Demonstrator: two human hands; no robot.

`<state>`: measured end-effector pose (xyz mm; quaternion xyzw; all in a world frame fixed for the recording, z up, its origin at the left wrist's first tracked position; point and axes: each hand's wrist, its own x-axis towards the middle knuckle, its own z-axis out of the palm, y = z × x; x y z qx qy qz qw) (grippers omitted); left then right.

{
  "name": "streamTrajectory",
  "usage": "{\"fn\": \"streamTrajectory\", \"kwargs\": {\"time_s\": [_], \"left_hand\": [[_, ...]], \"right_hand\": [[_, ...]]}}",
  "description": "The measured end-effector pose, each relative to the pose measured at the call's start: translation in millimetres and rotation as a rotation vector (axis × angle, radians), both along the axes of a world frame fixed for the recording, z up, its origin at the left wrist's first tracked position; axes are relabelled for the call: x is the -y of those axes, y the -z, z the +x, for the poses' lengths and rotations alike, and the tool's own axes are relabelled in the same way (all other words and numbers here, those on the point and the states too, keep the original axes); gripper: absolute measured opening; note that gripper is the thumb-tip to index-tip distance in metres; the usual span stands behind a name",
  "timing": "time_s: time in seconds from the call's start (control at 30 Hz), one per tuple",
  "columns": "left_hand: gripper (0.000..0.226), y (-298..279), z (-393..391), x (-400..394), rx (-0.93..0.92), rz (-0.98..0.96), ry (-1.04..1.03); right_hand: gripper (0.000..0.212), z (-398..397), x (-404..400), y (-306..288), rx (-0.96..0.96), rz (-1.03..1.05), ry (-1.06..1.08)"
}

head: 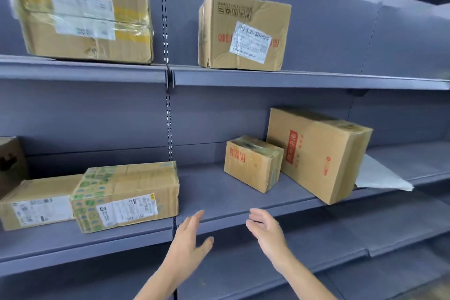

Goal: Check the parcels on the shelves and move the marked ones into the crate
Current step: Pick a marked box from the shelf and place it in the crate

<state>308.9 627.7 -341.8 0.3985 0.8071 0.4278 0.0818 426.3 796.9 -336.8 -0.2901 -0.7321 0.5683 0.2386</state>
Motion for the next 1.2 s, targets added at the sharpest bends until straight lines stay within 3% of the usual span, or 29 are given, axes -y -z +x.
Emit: {"fn": "streamTrajectory", "kwargs": {"time_s": [0.2, 0.47, 0.63, 0.83, 0.97, 1.1, 1.2], "left_hand": [[0.055, -9.0, -9.5, -18.1, -0.011, 0.028, -0.052], [0.057, -37.5, -4.3, -128.3, 0.002, 0.045, -0.093], [0.054, -56.7, 4.0, -206.8, 0.084, 0.034, -0.167], [0.085, -63.5, -8.8, -286.2, 0.181, 0.021, -0.342], [0.081, -50.5, -15.2, -308.0, 0.387, 0.099, -0.376], [0.059, -48.0, -1.4, -295.7, 0.44, 0.153, -0.39], [0.05, -54.2, 12.0, -270.6, 0.539, 0.312, -0.379]], "right_hand": [[0.03, -22.9, -25.2, -16.6, -0.089, -0.024, -0.036], [0.029, -29.6, -136.8, -12.6, -0.097, 0.062, 0.116], [0.046, -51.2, -218.7, -17.2, -0.082, 0.064, 0.101], [0.078, -82.5, -273.3, -19.9, -0.1, -0.142, -0.056], [0.042, -90.5, -280.0, -11.9, -0.071, -0.242, -0.284], [0.03, -76.0, -262.3, -4.6, -0.118, -0.152, -0.299], [0.04, -54.7, -239.0, 2.7, -0.205, -0.085, -0.289]]}}
